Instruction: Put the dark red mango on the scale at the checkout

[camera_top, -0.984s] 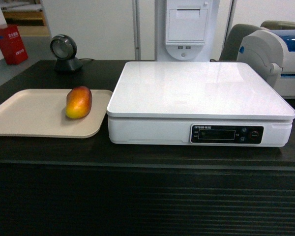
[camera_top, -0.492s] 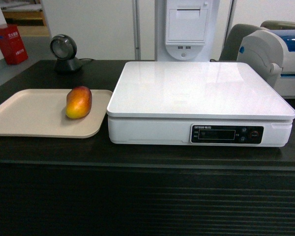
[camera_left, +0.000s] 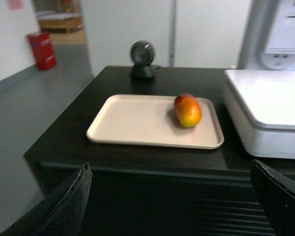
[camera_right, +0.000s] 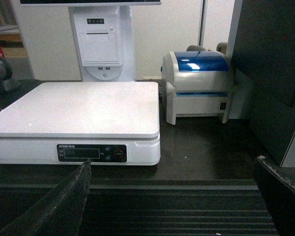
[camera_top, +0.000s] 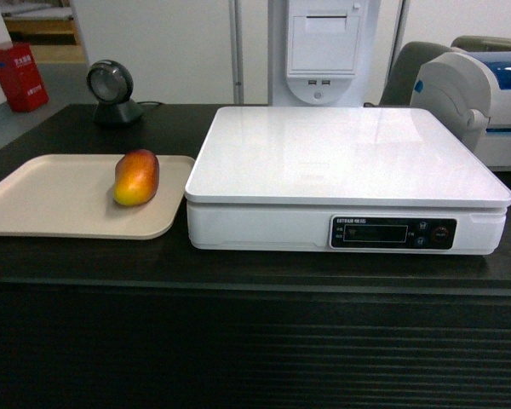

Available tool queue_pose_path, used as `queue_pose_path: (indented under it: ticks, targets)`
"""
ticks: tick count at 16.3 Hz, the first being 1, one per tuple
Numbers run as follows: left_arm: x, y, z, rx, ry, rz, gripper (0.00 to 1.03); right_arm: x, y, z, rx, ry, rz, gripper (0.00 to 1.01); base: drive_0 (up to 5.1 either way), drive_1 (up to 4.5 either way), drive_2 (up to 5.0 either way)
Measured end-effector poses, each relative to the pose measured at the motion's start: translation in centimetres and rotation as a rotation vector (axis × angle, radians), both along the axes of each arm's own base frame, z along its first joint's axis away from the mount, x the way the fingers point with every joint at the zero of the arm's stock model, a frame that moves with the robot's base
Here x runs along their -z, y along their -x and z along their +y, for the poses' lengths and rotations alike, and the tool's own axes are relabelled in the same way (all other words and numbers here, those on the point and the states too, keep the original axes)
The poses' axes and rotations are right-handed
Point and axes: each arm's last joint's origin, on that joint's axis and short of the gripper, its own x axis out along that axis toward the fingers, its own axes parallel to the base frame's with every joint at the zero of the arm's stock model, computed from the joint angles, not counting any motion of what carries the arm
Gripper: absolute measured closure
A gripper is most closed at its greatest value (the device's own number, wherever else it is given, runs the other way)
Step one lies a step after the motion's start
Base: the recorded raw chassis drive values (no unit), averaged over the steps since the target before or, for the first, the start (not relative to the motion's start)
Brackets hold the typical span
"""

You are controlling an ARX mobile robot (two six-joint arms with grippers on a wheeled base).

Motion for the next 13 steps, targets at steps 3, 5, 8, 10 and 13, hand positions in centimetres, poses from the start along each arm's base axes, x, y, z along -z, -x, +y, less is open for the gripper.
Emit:
queue_pose_path:
  ticks: [3,5,8,10,13]
  targets:
    - [-1.4,-0.4,-2.2,-0.168,0.006,-0.017,0.05,0.0,0.0,0.0,0.0,0.0,0.0,0.03,0.0,0.0,0.0]
    - [-3.0,-0.9,-3.2,-0.189,0.027,-0.073,0.05,0.0,0.0,0.0,0.0,0.0,0.0,0.03,0.0,0.0,0.0]
    - [-2.9,-3.5,-3.1,-0.169,0.005,-0.059,0.05,0.0,0.0,0.0,0.0,0.0,0.0,0.03,0.0,0.0,0.0]
    - [-3.9,-6.6,-2.1,-0.134,-0.001,-0.074,0.05,0.0,0.0,0.0,0.0,0.0,0.0,0.03,0.0,0.0,0.0]
    - [-4.5,-13.6,0.1,0.0,-0.001,-0.045,0.05,0.0,0.0,0.0,0.0,0.0,0.0,0.03,0.0,0.0,0.0]
